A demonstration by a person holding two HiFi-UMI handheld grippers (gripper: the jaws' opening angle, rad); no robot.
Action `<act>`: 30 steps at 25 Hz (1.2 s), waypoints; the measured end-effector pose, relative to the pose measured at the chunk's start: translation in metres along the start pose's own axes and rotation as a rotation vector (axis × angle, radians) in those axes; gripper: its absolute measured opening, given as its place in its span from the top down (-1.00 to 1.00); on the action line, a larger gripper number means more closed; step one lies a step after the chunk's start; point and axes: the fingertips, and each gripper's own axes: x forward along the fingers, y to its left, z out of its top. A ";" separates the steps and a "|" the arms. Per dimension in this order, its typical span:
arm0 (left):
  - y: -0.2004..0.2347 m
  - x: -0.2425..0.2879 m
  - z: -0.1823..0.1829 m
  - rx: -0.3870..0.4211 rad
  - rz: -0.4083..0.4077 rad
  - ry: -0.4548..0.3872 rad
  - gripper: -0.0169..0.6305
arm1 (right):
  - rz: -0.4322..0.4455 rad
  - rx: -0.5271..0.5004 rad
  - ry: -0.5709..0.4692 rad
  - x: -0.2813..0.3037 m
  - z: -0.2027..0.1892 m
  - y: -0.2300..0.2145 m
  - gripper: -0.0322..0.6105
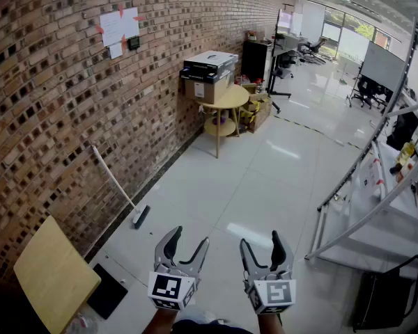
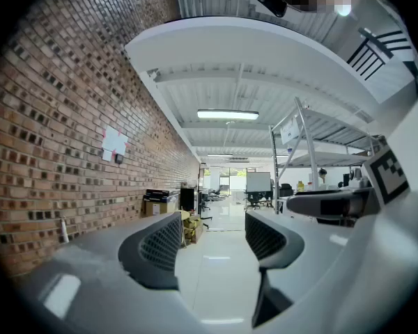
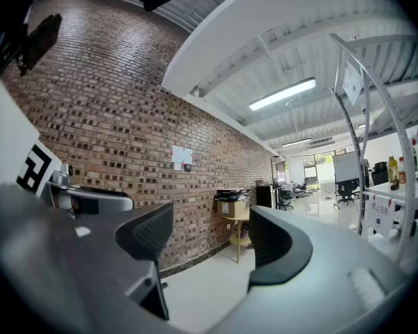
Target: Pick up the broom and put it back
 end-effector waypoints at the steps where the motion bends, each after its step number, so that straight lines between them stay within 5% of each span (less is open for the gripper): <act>1: 0.001 0.012 -0.003 -0.003 -0.010 0.002 0.07 | -0.005 0.006 0.018 0.006 -0.006 -0.005 -0.17; 9: 0.029 0.104 -0.001 -0.031 -0.113 -0.019 0.07 | -0.092 -0.011 0.047 0.072 -0.023 -0.042 -0.14; 16: 0.076 0.159 0.018 0.038 -0.129 -0.071 0.07 | -0.077 -0.033 -0.010 0.148 -0.009 -0.031 -0.14; 20: 0.137 0.164 0.013 0.014 -0.021 -0.080 0.07 | 0.071 -0.027 0.011 0.213 -0.025 0.018 -0.14; 30: 0.304 0.120 -0.013 0.014 0.468 -0.001 0.07 | 0.587 0.012 0.080 0.364 -0.060 0.162 -0.14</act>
